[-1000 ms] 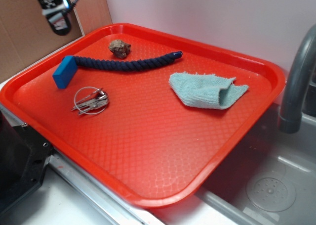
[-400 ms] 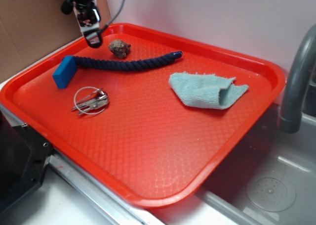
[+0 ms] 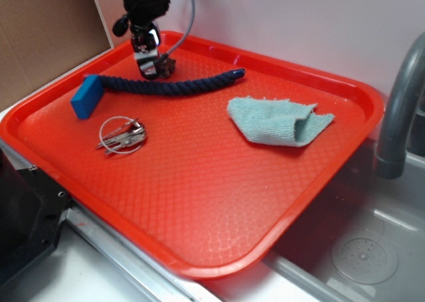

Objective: Grab the rock.

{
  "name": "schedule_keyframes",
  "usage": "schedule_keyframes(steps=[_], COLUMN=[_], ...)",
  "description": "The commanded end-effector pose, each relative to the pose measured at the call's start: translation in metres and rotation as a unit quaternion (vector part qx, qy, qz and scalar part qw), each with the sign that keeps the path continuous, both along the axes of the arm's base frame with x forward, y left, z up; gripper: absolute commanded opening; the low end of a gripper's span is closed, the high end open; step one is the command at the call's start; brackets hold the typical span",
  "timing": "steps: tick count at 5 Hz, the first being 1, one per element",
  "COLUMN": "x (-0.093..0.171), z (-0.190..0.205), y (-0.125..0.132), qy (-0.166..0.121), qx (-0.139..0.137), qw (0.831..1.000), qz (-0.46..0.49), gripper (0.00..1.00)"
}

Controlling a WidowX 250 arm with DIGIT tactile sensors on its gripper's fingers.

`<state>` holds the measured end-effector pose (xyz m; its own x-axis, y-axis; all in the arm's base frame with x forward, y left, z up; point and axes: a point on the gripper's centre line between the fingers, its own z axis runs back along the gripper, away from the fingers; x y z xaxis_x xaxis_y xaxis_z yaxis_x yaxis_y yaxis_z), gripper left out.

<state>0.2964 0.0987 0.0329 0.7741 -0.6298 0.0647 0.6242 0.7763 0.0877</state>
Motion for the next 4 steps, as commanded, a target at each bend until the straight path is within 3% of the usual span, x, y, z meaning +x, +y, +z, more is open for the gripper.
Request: schedule_keyframes(steps=[1,2,3,4], x=[0.021,0.019,0.015,0.006], z=[-0.007,-0.009,-0.005,0.01], y=[-0.012,-0.013,-0.014,-0.017], qy=[-0.002,0.002,0.005,0.023], qx=[0.002,0.003,0.006,0.027], qw=[0.999,0.999,0.999,0.999], qz=[-0.042,-0.046,-0.033,0.026], gripper=[0.99,0.0,0.0,0.0])
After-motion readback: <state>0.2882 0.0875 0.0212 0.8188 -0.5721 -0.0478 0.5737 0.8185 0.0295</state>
